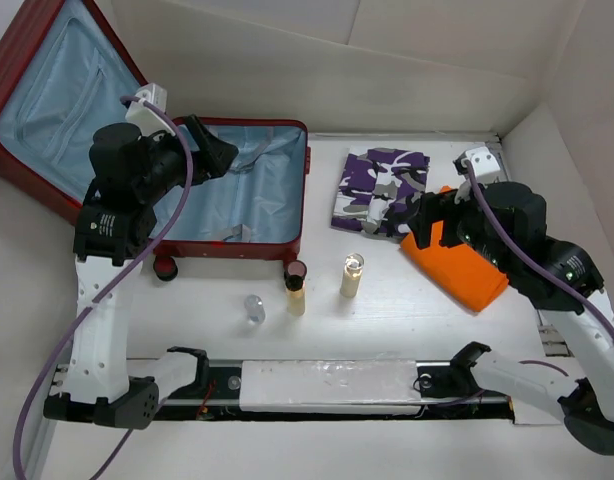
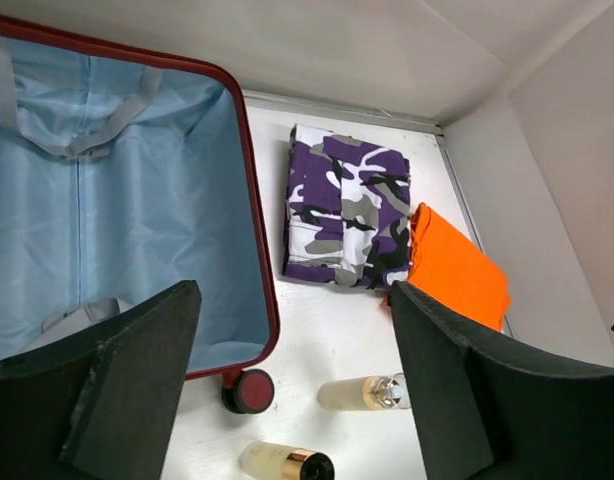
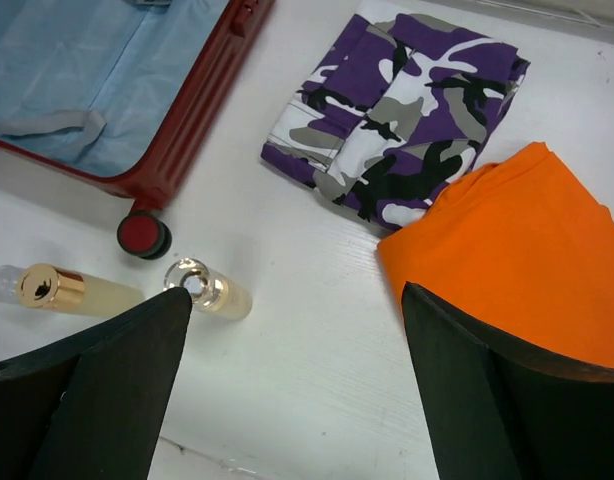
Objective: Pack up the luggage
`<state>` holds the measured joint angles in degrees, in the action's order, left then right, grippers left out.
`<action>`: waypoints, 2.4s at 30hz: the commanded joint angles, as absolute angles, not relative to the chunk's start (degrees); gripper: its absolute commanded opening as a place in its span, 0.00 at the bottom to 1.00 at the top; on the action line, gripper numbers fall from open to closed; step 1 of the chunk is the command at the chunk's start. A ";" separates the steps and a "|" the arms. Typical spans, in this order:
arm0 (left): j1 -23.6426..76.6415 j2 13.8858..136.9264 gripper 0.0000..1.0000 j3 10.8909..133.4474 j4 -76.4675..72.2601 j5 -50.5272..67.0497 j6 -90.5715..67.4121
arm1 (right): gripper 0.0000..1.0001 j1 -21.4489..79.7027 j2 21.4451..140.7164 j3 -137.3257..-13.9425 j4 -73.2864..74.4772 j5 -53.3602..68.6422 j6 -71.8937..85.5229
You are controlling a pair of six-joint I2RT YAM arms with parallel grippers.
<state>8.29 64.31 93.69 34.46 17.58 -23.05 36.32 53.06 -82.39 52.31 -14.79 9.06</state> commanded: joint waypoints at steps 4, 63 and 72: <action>9.92 61.18 0.76 88.70 31.11 22.50 -20.48 | 0.84 35.86 52.91 -83.76 52.73 -13.71 10.37; 70.14 66.09 0.80 64.61 49.32 -27.59 -54.14 | 0.77 34.10 53.09 -73.21 49.48 -3.69 6.94; 67.42 72.42 0.79 64.60 46.58 -31.73 -52.56 | 0.77 34.10 53.09 -72.16 48.96 -2.11 6.94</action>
